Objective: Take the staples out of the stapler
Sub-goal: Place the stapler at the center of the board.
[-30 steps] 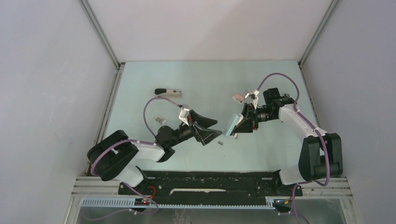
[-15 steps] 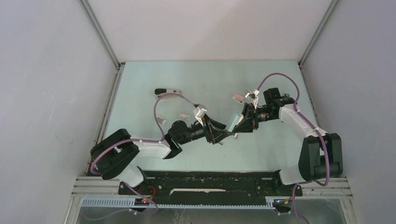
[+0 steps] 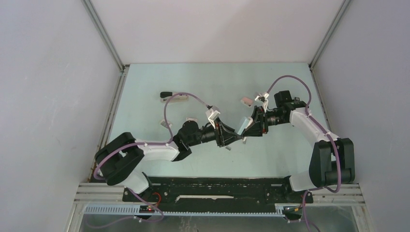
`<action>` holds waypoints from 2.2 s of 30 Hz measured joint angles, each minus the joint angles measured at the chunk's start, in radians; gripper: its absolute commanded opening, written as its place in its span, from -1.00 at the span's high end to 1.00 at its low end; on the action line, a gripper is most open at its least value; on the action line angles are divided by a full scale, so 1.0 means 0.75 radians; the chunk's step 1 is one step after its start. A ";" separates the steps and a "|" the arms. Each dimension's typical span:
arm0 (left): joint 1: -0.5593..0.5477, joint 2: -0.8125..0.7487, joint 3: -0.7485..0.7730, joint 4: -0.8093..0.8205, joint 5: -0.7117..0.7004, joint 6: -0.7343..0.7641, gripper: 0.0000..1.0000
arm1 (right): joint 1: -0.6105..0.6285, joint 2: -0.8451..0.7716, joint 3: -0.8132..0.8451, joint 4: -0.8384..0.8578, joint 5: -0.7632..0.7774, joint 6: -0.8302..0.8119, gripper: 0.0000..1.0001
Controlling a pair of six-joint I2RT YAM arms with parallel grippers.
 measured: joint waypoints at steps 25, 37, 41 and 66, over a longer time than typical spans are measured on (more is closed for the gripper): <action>0.097 -0.098 -0.130 0.096 0.093 -0.043 1.00 | 0.021 -0.008 0.000 -0.087 -0.020 -0.069 -0.43; 0.172 -0.297 -0.308 0.104 0.070 -0.031 1.00 | 0.007 -0.066 0.000 -0.133 0.031 -0.145 -0.74; 0.194 -0.387 -0.359 0.066 0.040 -0.007 1.00 | 0.007 -0.085 0.000 -0.142 0.072 -0.164 -0.75; 0.498 -1.225 -0.486 -0.898 -0.585 0.158 1.00 | -0.035 -0.190 0.000 -0.138 0.207 -0.177 -0.74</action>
